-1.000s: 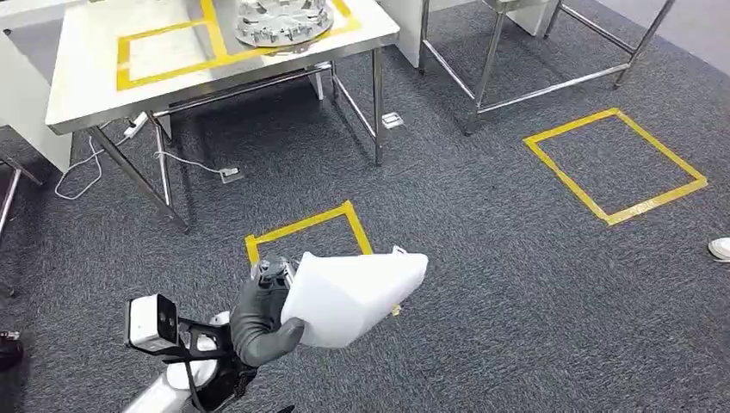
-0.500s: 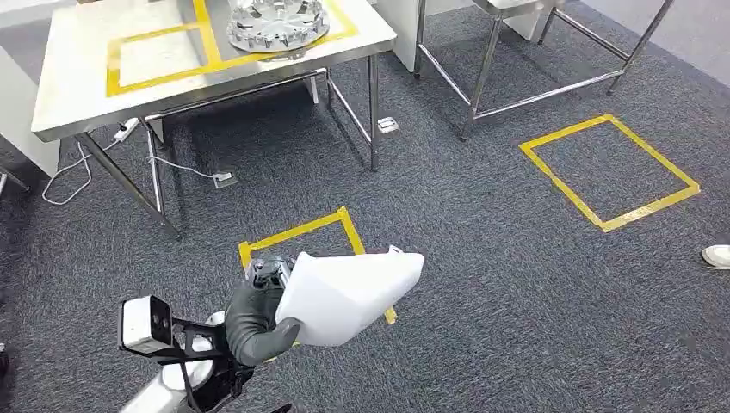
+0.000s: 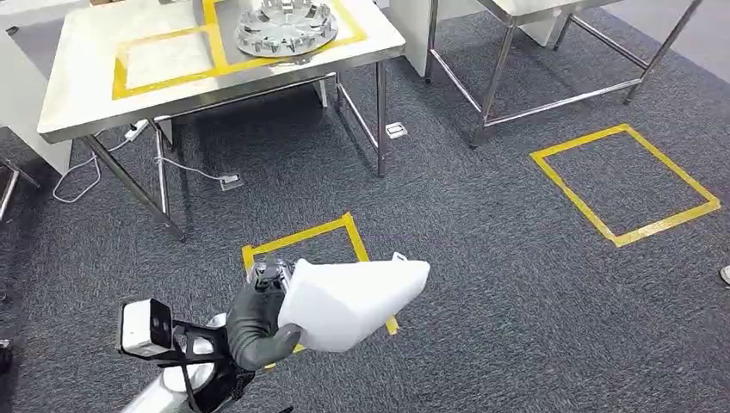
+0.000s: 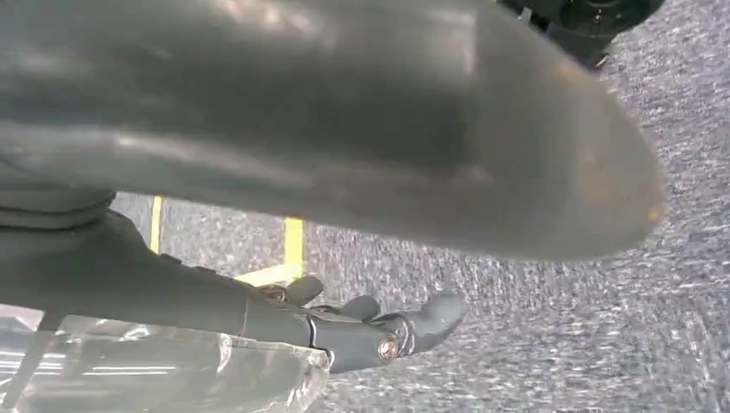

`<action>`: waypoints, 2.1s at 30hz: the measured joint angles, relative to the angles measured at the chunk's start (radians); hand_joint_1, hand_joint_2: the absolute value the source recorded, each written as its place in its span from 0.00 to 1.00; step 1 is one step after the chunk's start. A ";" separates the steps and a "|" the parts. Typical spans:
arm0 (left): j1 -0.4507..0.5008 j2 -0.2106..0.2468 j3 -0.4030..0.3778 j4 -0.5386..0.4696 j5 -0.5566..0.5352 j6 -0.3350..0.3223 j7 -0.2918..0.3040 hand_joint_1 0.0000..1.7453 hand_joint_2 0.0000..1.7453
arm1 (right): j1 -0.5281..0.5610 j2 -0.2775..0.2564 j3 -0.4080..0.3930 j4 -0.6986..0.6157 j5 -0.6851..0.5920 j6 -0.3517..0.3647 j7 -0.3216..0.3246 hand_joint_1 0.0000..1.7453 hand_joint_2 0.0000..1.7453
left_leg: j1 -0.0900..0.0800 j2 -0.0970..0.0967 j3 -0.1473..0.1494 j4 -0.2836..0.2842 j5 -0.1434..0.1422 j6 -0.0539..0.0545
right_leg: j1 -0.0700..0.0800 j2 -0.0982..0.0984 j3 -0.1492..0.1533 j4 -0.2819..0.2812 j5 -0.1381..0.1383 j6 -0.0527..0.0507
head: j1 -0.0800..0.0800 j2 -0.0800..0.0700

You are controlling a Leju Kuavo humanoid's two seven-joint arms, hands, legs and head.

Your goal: Take the parts from the cabinet and place them on the table.

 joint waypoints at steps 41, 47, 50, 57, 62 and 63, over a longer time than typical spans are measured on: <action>-0.025 0.001 -0.017 0.003 0.019 0.008 0.002 1.00 1.00 | 0.005 0.000 0.001 0.000 -0.013 -0.003 0.003 0.00 0.00 | 0.007 0.045 -0.038 -0.022 0.070 0.003 | 0.010 -0.021 0.068 -0.030 -0.029 -0.009 | -0.007 0.000; -0.029 0.001 -0.019 0.001 0.014 0.010 0.006 1.00 1.00 | 0.004 -0.001 0.000 0.000 -0.015 -0.002 0.001 0.00 0.00 | 0.005 0.028 -0.005 -0.073 0.085 0.031 | 0.009 -0.021 0.054 0.003 -0.055 0.013 | -0.004 0.000; -0.029 0.000 -0.020 0.001 0.012 0.010 0.008 1.00 1.00 | 0.005 -0.003 0.000 0.000 -0.015 -0.002 0.001 0.00 0.00 | -0.002 0.019 -0.003 -0.073 0.079 0.045 | 0.009 -0.011 -0.071 0.225 -0.133 0.002 | -0.001 0.000; -0.027 0.000 -0.024 0.001 0.010 0.011 0.010 1.00 1.00 | 0.006 -0.008 0.000 0.000 -0.015 -0.002 0.000 0.00 0.00 | -0.013 -0.007 0.007 -0.039 0.035 0.021 | 0.010 -0.007 0.030 -0.037 0.006 0.018 | -0.002 0.000; -0.028 0.002 -0.023 -0.001 0.006 0.012 0.010 1.00 1.00 | 0.002 -0.005 0.000 0.000 -0.014 -0.002 0.000 0.00 0.00 | -0.004 0.007 -0.003 0.002 0.003 -0.005 | 0.005 -0.007 0.050 -0.040 -0.010 -0.012 | -0.006 0.000; -0.029 0.003 -0.021 -0.001 0.006 0.012 0.010 1.00 1.00 | 0.001 -0.006 0.000 0.000 -0.013 -0.002 0.000 0.00 0.00 | 0.002 0.014 -0.038 0.071 -0.026 -0.014 | 0.005 -0.007 0.058 -0.040 -0.015 -0.019 | -0.009 0.000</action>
